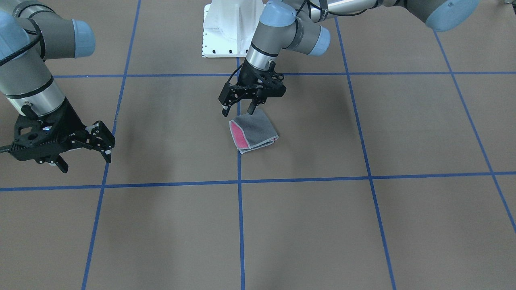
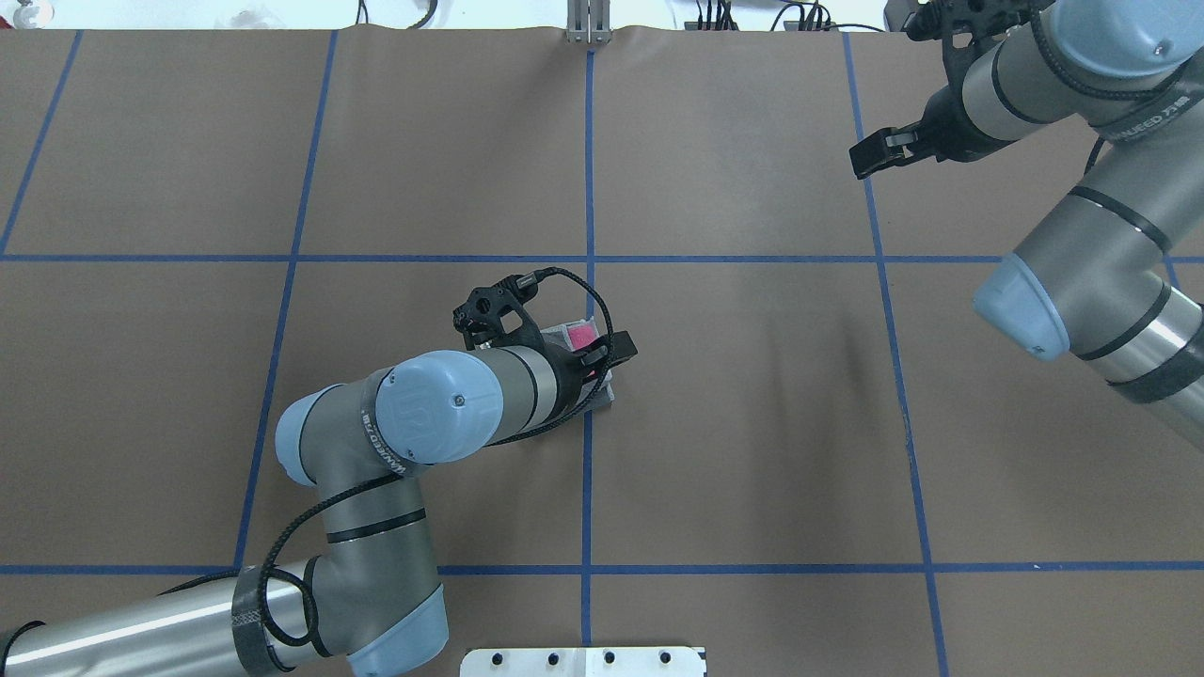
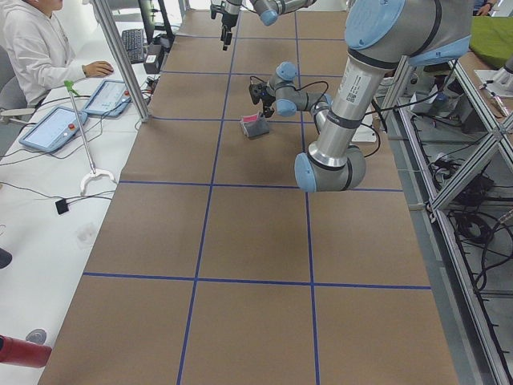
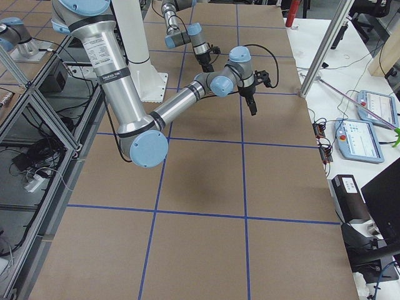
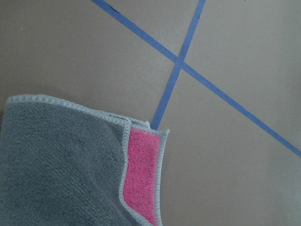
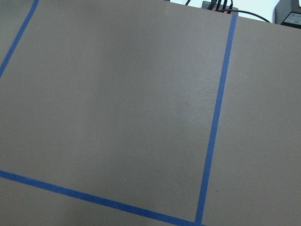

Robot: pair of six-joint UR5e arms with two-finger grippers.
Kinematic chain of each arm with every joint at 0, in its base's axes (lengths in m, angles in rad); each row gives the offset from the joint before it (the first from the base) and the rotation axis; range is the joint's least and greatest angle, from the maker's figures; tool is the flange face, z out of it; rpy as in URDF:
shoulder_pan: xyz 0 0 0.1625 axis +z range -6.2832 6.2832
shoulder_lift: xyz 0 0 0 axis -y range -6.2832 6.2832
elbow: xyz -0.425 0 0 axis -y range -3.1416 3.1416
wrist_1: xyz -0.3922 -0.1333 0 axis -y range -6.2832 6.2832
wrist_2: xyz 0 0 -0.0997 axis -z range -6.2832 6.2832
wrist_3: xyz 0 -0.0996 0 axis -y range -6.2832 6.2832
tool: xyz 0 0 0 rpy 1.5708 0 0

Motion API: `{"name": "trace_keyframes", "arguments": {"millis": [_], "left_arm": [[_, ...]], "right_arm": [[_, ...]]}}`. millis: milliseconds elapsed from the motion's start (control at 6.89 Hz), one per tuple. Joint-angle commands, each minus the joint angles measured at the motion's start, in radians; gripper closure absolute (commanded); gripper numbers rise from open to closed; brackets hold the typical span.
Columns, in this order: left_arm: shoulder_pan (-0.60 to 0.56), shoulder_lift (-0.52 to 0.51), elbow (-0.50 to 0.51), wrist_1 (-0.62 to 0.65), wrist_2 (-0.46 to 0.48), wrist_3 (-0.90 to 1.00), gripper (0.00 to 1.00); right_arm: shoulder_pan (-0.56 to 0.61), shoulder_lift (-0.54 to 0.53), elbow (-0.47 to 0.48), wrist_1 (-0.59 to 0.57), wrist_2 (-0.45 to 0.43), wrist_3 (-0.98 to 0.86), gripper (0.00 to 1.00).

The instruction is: Fold towel twice with both arms

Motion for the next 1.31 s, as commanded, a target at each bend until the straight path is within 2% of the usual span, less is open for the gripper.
{"name": "trace_keyframes", "arguments": {"millis": [0,290,435,580,725,870,1160], "left_arm": [[-0.045,0.010,-0.158,0.243,-0.082,0.154,0.00],[-0.127,0.012,-0.315,0.602,-0.125,0.436,0.00],[-0.200,0.041,-0.375,0.721,-0.157,0.597,0.00],[-0.310,0.128,-0.416,0.739,-0.241,0.784,0.00],[-0.439,0.218,-0.427,0.736,-0.333,0.988,0.00],[-0.580,0.292,-0.420,0.730,-0.404,1.187,0.00],[-0.824,0.386,-0.345,0.720,-0.543,1.503,0.00]], "right_arm": [[0.039,-0.011,-0.011,-0.015,0.014,-0.006,0.00],[0.161,-0.046,-0.010,-0.087,0.124,-0.057,0.00],[0.214,-0.098,-0.014,-0.089,0.138,-0.200,0.00],[0.279,-0.155,-0.026,-0.087,0.147,-0.321,0.00],[0.364,-0.202,-0.060,-0.084,0.210,-0.473,0.00],[0.456,-0.250,-0.103,-0.083,0.253,-0.647,0.00],[0.577,-0.270,-0.236,-0.080,0.278,-0.813,0.00]]}}
